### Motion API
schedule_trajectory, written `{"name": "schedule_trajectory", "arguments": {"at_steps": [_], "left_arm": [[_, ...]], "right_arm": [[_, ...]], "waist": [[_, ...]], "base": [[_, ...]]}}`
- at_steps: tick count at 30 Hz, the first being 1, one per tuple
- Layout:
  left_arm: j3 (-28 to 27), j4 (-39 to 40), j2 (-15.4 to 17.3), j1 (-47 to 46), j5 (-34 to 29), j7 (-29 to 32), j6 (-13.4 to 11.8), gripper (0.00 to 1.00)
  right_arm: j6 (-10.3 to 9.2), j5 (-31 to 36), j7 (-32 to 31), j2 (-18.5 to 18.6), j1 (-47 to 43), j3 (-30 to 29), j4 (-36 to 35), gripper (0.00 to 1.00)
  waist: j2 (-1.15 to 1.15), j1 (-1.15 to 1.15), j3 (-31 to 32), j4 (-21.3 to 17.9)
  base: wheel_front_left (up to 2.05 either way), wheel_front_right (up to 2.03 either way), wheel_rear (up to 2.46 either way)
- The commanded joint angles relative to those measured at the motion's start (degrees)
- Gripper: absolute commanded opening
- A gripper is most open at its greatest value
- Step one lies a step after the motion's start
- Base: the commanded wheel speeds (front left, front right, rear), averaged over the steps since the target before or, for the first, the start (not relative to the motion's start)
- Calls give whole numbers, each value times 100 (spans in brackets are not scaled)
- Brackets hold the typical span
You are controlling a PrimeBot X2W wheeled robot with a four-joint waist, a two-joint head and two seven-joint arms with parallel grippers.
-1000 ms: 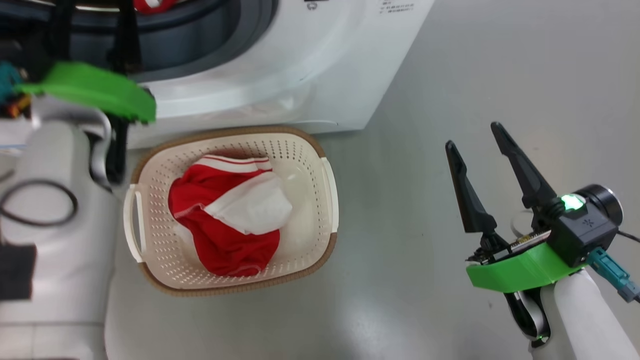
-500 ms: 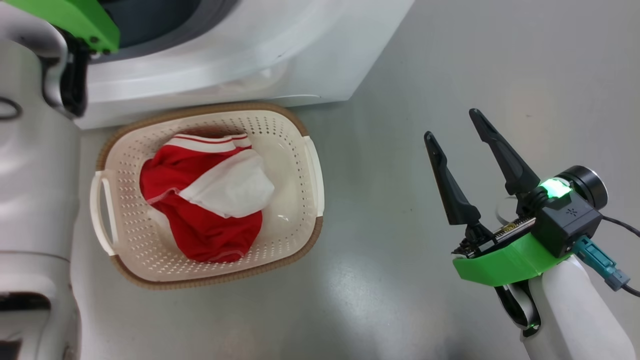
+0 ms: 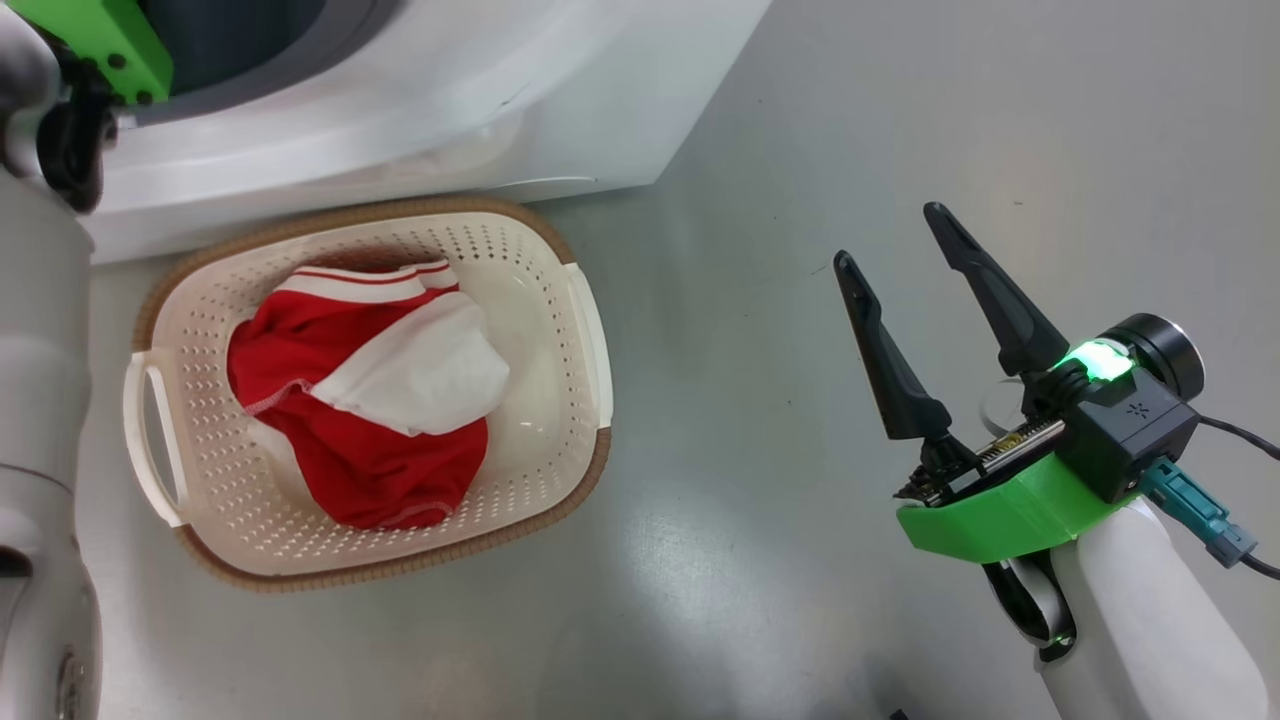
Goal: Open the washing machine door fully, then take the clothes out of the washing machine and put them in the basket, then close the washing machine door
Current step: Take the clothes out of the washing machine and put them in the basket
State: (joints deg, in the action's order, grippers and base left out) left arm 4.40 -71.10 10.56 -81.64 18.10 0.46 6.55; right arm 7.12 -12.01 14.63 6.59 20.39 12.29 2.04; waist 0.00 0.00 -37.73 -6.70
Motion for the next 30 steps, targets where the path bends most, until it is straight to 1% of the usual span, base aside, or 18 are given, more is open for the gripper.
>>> {"name": "schedule_trajectory", "arguments": {"at_steps": [1,6,8,9,10,13,18,25,30], "left_arm": [[44,29,290,-105,-71,106,-50,100],[308,-92,437,-78,-302,187,-194,100],[356,-107,452,-68,-339,205,-198,100],[411,-118,466,-61,-382,222,-197,28],[466,-129,476,-54,-423,242,-188,0],[587,-148,491,-58,-486,258,-132,0],[706,-151,492,-81,-499,111,-40,0],[865,-100,478,-49,-565,-398,-22,0],[875,-3,383,88,-484,-996,7,0]], "right_arm": [[36,-81,37,-39,-81,159,-102,100],[36,-151,37,-65,-74,225,-90,100],[36,-158,37,-65,-71,224,-93,100],[36,-164,37,-65,-68,223,-94,100],[36,-167,37,-66,-68,223,-96,100],[36,-173,37,-75,-75,208,-105,100],[36,-173,37,-94,-96,175,-113,100],[36,-172,37,-84,-89,148,-93,100],[36,-150,37,-81,-120,109,-105,100]], "waist": [[0,0,22,-39],[0,0,53,-155],[0,0,55,-166],[0,0,56,-175],[0,0,57,-181],[0,0,55,-185],[0,0,67,-148],[0,0,133,-58],[0,0,219,48]], "base": [[0,0,0],[0,0,0],[0,0,0],[0,0,0],[0,0,0],[0,0,0],[0,0,0],[0,0,0],[0,0,0]]}}
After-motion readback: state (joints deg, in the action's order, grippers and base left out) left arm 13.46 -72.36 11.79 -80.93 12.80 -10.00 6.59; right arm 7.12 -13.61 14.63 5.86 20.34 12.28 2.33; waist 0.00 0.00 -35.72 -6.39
